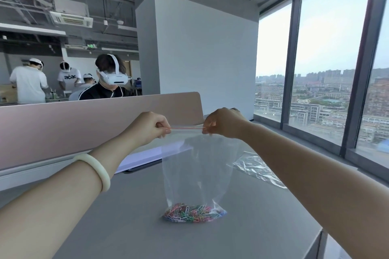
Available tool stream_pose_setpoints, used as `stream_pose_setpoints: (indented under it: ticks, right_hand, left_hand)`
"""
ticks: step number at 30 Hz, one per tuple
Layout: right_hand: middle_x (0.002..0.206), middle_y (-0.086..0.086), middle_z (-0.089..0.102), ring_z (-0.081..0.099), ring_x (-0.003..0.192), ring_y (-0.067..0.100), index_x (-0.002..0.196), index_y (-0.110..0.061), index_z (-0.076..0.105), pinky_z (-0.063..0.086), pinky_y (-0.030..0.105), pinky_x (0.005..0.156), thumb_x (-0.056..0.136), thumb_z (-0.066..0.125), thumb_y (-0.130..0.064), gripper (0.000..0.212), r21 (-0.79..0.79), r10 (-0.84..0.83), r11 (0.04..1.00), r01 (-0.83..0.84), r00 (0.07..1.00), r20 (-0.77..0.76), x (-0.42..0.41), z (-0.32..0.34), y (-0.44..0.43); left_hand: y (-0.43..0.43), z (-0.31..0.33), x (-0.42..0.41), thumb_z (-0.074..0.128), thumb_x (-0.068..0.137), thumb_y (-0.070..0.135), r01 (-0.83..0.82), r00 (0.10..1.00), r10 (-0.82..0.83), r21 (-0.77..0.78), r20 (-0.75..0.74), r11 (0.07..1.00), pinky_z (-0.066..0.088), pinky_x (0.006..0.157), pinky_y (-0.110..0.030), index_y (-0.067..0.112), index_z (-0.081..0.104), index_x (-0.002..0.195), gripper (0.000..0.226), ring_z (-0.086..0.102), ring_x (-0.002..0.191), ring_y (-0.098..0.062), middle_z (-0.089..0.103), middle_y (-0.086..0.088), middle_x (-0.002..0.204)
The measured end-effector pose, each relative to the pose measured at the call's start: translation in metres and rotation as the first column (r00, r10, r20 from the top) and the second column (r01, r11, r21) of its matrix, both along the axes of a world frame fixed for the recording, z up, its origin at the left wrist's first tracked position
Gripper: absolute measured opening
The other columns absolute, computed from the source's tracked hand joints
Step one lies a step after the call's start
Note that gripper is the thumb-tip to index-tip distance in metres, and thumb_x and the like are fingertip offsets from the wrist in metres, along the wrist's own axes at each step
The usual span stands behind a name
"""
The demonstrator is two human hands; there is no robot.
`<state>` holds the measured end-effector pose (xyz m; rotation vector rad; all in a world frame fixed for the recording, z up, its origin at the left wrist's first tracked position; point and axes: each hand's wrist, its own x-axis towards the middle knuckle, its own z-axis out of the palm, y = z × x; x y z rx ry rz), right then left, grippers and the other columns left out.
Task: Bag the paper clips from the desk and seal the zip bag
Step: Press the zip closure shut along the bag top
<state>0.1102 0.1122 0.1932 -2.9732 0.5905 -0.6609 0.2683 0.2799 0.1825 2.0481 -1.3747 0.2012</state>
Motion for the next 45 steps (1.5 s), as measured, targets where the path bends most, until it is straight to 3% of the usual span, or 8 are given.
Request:
stream_pose_setpoints:
  ticks: [5,13,19,25,31,36,41,45]
  right_hand:
    - [0.103,-0.007,0.070,0.059,0.101,0.015,0.099,-0.030,0.067,0.029,0.033,0.101,0.090,0.050,-0.044,0.024,-0.132,-0.044,0.990,0.041,0.999,-0.025,-0.007,-0.005,-0.008]
    - [0.112,-0.002,0.067,0.059,0.106,0.020,0.110,-0.022,0.061,0.029,0.035,0.103,0.096,0.042,-0.040,0.030,-0.337,-0.125,0.938,0.083,0.987,-0.105,-0.017,-0.003,-0.018]
    - [0.101,-0.006,0.069,0.066,0.092,0.023,0.095,-0.023,0.066,0.027,0.029,0.094,0.086,0.058,-0.044,0.024,-0.056,-0.030,0.998,0.024,0.994,-0.104,-0.020,0.000,-0.021]
    - [0.082,-0.008,0.064,0.060,0.086,0.016,0.090,-0.018,0.072,0.039,0.033,0.092,0.074,0.073,-0.040,0.027,0.113,0.046,0.993,-0.041,0.998,-0.046,-0.028,0.001,-0.021]
    - [0.072,-0.013,0.060,0.055,0.082,0.008,0.086,-0.017,0.073,0.038,0.031,0.089,0.075,0.073,-0.030,0.017,0.098,0.029,0.995,-0.029,1.000,0.005,-0.026,0.003,-0.022]
    - [0.068,-0.012,0.062,0.060,0.082,0.013,0.077,-0.019,0.071,0.042,0.032,0.086,0.071,0.076,-0.032,0.015,0.154,0.009,0.988,-0.014,0.999,0.033,-0.021,0.003,-0.026]
    - [0.068,-0.009,0.063,0.063,0.083,0.019,0.056,-0.029,0.061,0.048,0.035,0.085,0.065,0.080,-0.031,0.021,0.231,0.003,0.973,-0.014,0.999,0.051,-0.018,0.001,-0.032]
    - [0.066,-0.008,0.059,0.055,0.072,0.015,0.057,-0.027,0.058,0.042,0.028,0.071,0.068,0.080,-0.025,0.025,0.268,0.034,0.962,-0.051,0.997,0.067,-0.021,0.001,-0.034]
  left_hand:
    - [-0.001,-0.001,-0.001,0.066,0.083,0.011,-0.009,1.000,0.009,0.001,0.015,1.000,0.039,0.050,0.000,0.019,0.061,0.068,0.017,0.057,0.049,0.005,0.062,0.005,0.061]
    - [-0.002,0.005,-0.001,0.066,0.084,0.012,-0.028,0.999,0.027,0.010,0.025,1.000,0.041,0.055,-0.010,0.016,0.063,0.071,0.013,0.056,0.054,0.001,0.064,0.003,0.064]
    - [-0.001,0.008,-0.002,0.064,0.085,0.012,-0.035,0.999,0.035,0.060,0.004,0.998,0.043,0.062,-0.018,0.017,0.063,0.074,0.011,0.059,0.063,-0.009,0.066,0.000,0.070]
    - [0.003,0.003,0.004,0.064,0.084,0.014,-0.058,0.998,0.059,0.065,-0.009,0.996,0.045,0.063,-0.020,0.015,0.064,0.077,0.008,0.062,0.067,-0.016,0.069,-0.004,0.073]
    - [0.003,0.006,0.007,0.065,0.083,0.020,-0.071,0.997,0.072,0.124,-0.006,0.990,0.045,0.072,-0.021,0.020,0.065,0.085,0.002,0.061,0.081,-0.014,0.066,0.002,0.085]
    - [-0.007,0.018,-0.015,0.069,0.080,0.030,-0.062,0.990,0.042,0.147,0.138,0.987,0.044,0.093,-0.030,0.020,0.061,0.114,0.036,0.057,0.104,-0.016,0.063,0.004,0.108]
    - [-0.035,0.008,-0.039,0.067,0.082,0.027,0.013,0.977,-0.060,0.221,0.206,0.975,0.046,0.079,-0.031,0.013,0.068,0.086,0.016,0.057,0.086,-0.020,0.065,0.001,0.086]
    - [-0.040,0.007,-0.035,0.068,0.082,0.019,0.077,0.992,-0.092,0.159,0.087,0.984,0.041,0.066,-0.027,0.009,0.066,0.074,0.012,0.055,0.071,-0.018,0.056,0.008,0.063]
